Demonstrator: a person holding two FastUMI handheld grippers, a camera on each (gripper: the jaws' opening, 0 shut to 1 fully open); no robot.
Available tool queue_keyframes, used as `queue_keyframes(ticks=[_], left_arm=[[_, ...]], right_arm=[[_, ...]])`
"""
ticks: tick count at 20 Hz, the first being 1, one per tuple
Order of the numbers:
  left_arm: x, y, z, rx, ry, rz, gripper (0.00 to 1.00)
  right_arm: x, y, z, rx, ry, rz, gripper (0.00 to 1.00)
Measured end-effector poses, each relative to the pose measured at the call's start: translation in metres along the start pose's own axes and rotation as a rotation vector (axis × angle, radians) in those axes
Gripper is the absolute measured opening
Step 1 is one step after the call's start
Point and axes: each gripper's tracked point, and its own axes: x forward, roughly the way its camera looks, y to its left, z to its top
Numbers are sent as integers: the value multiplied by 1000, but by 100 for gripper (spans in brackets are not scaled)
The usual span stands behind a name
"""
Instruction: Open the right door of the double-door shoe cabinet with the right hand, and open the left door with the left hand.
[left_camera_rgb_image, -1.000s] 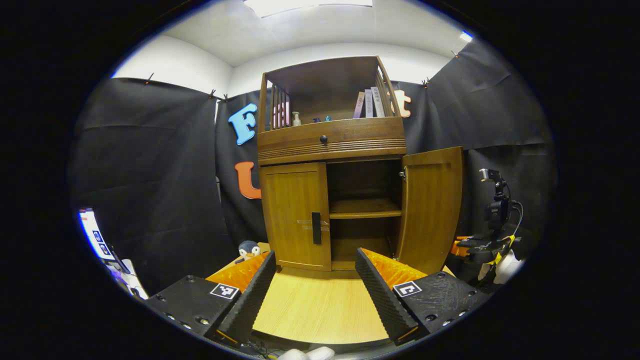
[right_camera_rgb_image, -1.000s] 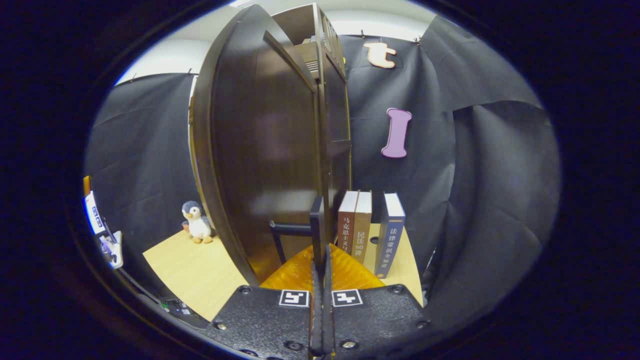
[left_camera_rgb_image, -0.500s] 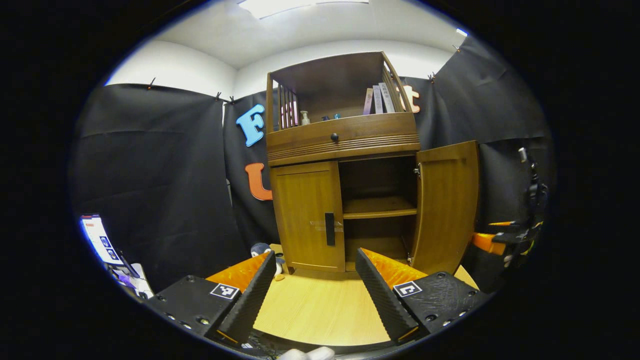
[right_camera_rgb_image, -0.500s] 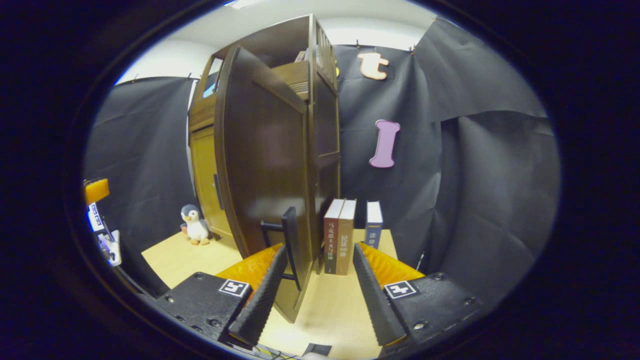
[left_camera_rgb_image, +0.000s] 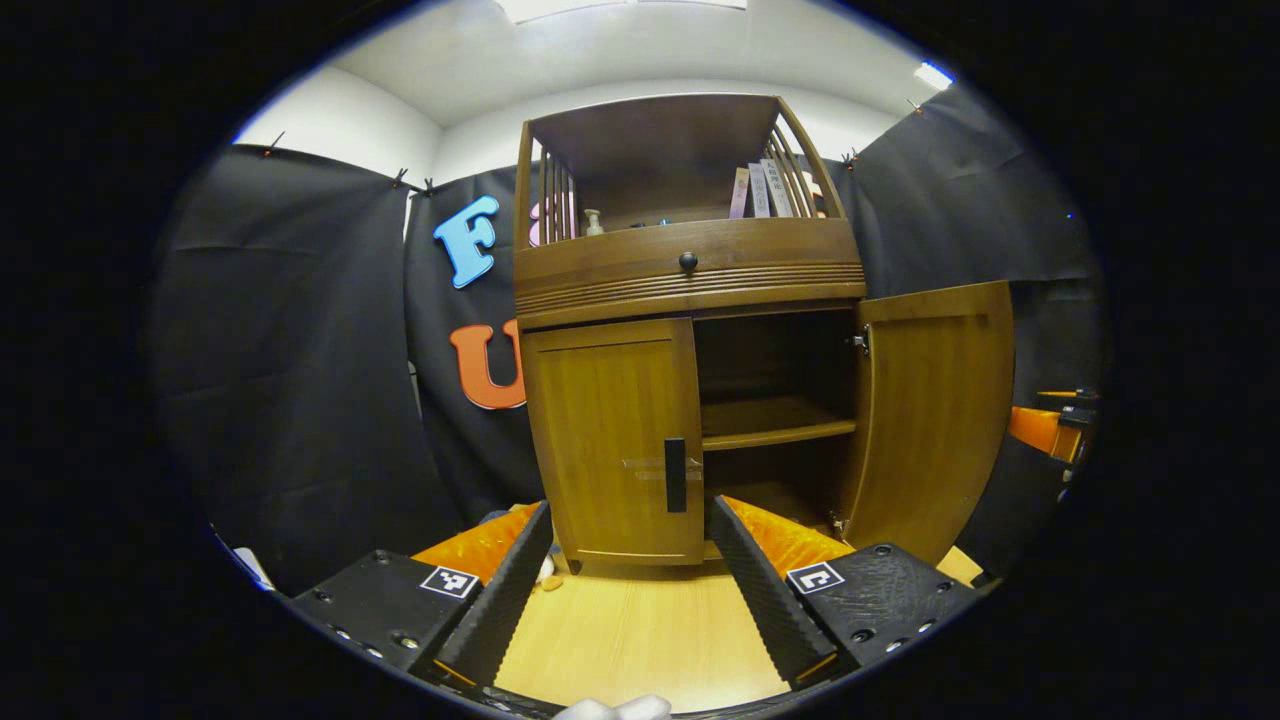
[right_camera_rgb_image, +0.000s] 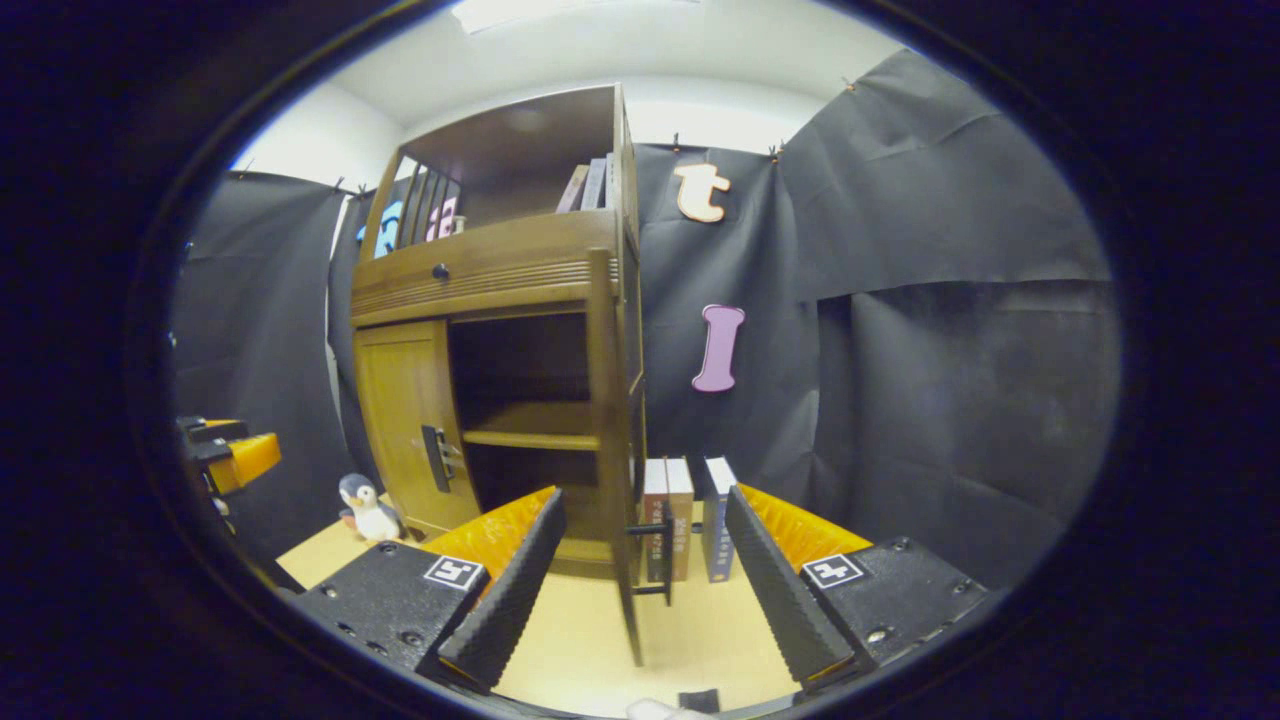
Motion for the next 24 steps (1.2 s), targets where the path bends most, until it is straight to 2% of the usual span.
queue_keyframes(ticks=[2,3,7,12,13,14,18,19,20,22,23,24], left_arm=[[18,10,-3,4,-13,-43,100],[27,12,-6,-2,-16,-66,96],[73,5,-21,-43,-16,-157,96],[153,-13,-45,-95,-28,-192,96],[169,-19,-51,-94,-25,-197,100],[184,-25,-57,-93,-16,-200,96],[239,-50,-77,-86,-9,-215,96],[251,-55,-82,-88,0,-216,100],[261,-61,-84,-90,4,-221,96],[275,-65,-90,-84,16,-219,96],[281,-66,-92,-85,19,-217,100],[286,-69,-96,-89,23,-219,77]], right_arm=[[-5,25,-2,15,-5,-25,100],[-5,37,-4,20,-2,-38,100],[-16,78,-11,29,24,-83,99],[-22,103,-9,-16,58,-126,100],[-23,106,-7,-26,60,-137,100],[-23,106,-6,-36,64,-150,99],[-28,105,-4,-66,68,-203,100],[-29,103,-4,-73,68,-216,99],[-29,103,-4,-78,73,-231,99],[-29,94,-5,-82,79,-259,99],[-31,90,-7,-81,82,-273,100],[-29,85,-7,-78,86,-282,100]])
